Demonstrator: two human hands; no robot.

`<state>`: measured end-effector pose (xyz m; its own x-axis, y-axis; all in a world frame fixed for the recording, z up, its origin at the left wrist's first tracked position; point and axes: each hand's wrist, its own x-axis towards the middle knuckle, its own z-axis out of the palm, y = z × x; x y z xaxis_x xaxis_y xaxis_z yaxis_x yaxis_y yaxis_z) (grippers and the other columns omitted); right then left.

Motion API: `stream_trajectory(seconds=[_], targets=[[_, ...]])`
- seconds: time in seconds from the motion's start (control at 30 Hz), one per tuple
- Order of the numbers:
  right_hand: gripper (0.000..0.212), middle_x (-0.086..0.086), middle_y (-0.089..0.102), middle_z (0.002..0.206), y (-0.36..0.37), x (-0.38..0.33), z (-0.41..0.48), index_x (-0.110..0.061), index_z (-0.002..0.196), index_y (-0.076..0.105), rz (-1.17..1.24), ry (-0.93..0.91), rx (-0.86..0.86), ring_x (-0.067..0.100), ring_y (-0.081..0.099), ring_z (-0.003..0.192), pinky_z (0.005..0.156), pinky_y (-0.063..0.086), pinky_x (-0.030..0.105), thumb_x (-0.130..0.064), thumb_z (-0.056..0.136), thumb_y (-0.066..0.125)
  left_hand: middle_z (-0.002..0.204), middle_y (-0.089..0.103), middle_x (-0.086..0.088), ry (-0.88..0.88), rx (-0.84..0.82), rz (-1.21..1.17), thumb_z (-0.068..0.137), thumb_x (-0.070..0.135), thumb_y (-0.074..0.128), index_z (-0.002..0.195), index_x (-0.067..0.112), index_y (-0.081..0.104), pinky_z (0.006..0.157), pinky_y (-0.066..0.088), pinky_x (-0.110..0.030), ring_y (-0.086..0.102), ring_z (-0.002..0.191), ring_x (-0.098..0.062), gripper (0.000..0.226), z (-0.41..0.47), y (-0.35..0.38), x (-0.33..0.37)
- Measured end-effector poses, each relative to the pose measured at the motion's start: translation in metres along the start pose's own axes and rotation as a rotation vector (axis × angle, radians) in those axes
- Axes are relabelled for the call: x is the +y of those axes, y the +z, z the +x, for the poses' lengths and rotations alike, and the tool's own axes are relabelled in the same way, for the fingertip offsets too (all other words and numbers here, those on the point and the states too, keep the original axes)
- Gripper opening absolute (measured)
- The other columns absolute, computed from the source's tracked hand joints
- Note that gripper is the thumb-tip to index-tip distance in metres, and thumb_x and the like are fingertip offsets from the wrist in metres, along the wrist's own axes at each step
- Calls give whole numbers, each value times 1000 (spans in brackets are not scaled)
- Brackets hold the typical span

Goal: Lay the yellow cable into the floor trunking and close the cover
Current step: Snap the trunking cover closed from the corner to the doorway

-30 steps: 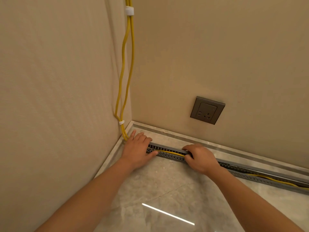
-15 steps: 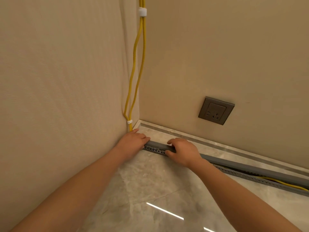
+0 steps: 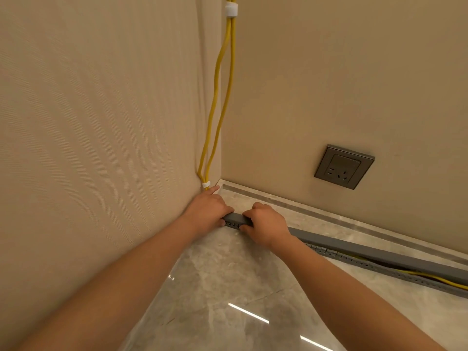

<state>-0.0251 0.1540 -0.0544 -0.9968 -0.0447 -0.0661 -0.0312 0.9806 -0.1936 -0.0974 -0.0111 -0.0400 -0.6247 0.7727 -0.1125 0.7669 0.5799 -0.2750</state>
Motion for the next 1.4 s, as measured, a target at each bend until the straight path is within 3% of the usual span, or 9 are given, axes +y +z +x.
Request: stream_trajectory(seconds=[0.2, 0.37, 0.43, 0.5, 0.57, 0.87, 1.07, 1.4], targets=[[26, 4, 58, 99, -9, -6, 5, -17, 99, 67, -83, 6, -16, 25, 57, 90, 65, 45, 33, -38, 88, 57, 103, 70, -1, -26, 4, -18, 83, 42, 65, 104, 29, 67, 120, 12, -32, 52, 114, -19, 25, 5, -6, -2], [19, 2, 61, 93, -12, -9, 7, -18, 93, 68, -67, 25, 44, 24, 58, 87, 59, 39, 31, -32, 80, 64, 106, 69, -3, -41, -19, -16, 82, 42, 68, 109, 27, 66, 117, 22, -32, 57, 111, -20, 31, 10, -7, -3], [19, 2, 61, 93, -13, -9, 7, -19, 93, 68, -56, 31, 60, 24, 58, 87, 59, 39, 30, -31, 77, 66, 103, 70, -2, -39, -17, -28, 82, 42, 68, 107, 28, 66, 110, 31, -32, 58, 106, -21, 29, 9, -7, -4], [21, 2, 61, 94, -14, -8, 7, -20, 94, 69, -44, 36, 62, 23, 58, 88, 60, 41, 30, -32, 77, 66, 100, 69, -2, -43, -10, -40, 81, 43, 68, 103, 29, 67, 92, 40, -32, 57, 103, -22, 25, 9, -7, -4], [24, 2, 60, 96, -11, -5, 6, -20, 96, 69, -37, 28, 66, 23, 56, 89, 61, 41, 31, -36, 79, 65, 98, 69, -1, -28, 0, -37, 82, 44, 67, 100, 30, 67, 83, 40, -33, 56, 101, -23, 23, 8, -6, -5], [31, -2, 45, 90, -12, 11, 8, -21, 103, 67, 54, -83, -66, 18, 46, 83, 64, 36, 31, -47, 88, 59, 104, 70, 4, 43, 55, -68, 89, 50, 57, 121, 33, 59, 90, 37, -32, 56, 101, -21, 36, 7, 0, -9], [29, -1, 44, 89, -21, 12, 12, -16, 101, 65, 45, -122, -70, 21, 47, 83, 65, 33, 30, -42, 91, 57, 112, 67, 1, 13, 60, -121, 91, 48, 56, 131, 30, 52, 92, 43, -36, 58, 105, -24, 43, 8, -3, -9], [30, 0, 44, 92, -14, 5, 1, -21, 106, 65, -19, -84, -74, 20, 48, 84, 64, 37, 31, -44, 90, 54, 122, 60, -4, 72, -79, -62, 95, 44, 49, 143, 23, 40, 97, 39, -38, 53, 112, -27, 53, 4, -3, -5]])
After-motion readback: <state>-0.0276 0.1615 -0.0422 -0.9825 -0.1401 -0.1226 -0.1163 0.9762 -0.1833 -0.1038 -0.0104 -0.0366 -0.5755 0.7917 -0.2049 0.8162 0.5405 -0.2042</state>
